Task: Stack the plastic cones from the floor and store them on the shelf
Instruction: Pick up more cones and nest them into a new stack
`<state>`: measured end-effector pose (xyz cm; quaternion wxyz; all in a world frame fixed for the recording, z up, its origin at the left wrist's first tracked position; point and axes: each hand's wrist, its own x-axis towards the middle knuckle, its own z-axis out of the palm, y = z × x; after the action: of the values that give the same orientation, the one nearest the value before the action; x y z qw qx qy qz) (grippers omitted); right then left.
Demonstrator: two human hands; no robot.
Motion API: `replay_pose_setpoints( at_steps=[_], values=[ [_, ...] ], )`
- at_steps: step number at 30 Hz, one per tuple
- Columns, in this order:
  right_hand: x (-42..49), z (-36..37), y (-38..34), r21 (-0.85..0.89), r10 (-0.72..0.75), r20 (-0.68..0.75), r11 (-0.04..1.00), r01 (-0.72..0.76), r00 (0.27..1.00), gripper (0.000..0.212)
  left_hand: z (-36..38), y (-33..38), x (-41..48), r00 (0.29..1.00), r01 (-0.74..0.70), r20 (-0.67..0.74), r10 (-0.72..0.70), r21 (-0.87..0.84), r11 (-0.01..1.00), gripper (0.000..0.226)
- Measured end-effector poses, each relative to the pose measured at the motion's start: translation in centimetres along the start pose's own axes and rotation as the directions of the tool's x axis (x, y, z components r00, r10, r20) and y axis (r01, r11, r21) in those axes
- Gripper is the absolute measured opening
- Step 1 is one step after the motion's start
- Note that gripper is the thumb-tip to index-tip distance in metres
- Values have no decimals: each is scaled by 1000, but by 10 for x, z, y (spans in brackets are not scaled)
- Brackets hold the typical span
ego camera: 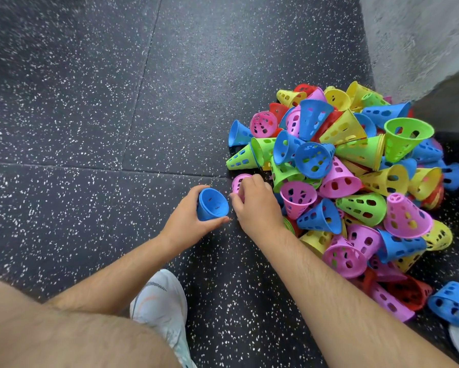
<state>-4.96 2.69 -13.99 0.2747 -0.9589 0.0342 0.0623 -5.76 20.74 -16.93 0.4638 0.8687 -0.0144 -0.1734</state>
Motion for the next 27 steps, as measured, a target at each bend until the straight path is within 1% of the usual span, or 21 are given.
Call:
replay_pose_setpoints(
  at_steps=[2, 4, 6, 7, 8, 11, 13, 17, 19, 21, 22, 25, 27],
  values=[
    [0, 1, -3, 36, 64, 21, 997, -65, 998, 31, 0, 0, 0, 1000, -2, 7, 2, 4, 1000, 70],
    [0, 0, -6, 88, 130, 85, 986, -138, 988, 58, -1, -1, -1, 1000, -3, 8, 3, 3, 1000, 70],
    [0, 0, -7, 78, 164, 192, 980, -182, 968, 82, -2, -1, -2, 1000, -2, 8, 2, -2, 1000, 69],
    [0, 0, -7, 55, 174, 239, 980, -192, 955, 87, -3, -2, -2, 1000, -2, 8, 2, -3, 1000, 69],
    [0, 0, -6, 36, 177, 269, 981, -193, 947, 88, -3, -2, -2, 1000, -2, 9, 2, -1, 1000, 69],
    [2, 2, -5, 20, 180, 263, 981, -192, 948, 74, -3, -3, -3, 1000, 7, 12, -7, 18, 1000, 70],
    [3, 4, -4, 8, 155, 219, 987, -161, 963, 59, -3, -3, -4, 1000, 17, 13, -17, 28, 999, 71],
    [1, 5, 2, -40, 106, 211, 994, -100, 972, 22, -2, -3, -5, 999, 27, 27, -27, 20, 999, 70],
    [-3, 6, 6, -68, 59, 165, 997, -48, 984, 11, -1, -5, -4, 999, 27, 29, -28, 20, 999, 71],
    [-4, 4, 6, -71, -8, 73, 997, 14, 997, 5, -1, -6, -3, 999, 33, 25, -33, 10, 999, 72],
    [-3, 1, 4, -40, -40, 18, 998, 41, 999, 3, -1, -6, -2, 999, 35, 20, -35, 0, 999, 72],
    [1, -8, -5, 139, -67, -148, 986, 88, 987, 6, -3, -4, 2, 999, 38, -2, -38, -35, 999, 70],
    [2, -12, -11, 240, -65, -227, 963, 121, 972, 8, -5, 0, 6, 999, 29, -14, -29, -48, 998, 68]
  ],
)
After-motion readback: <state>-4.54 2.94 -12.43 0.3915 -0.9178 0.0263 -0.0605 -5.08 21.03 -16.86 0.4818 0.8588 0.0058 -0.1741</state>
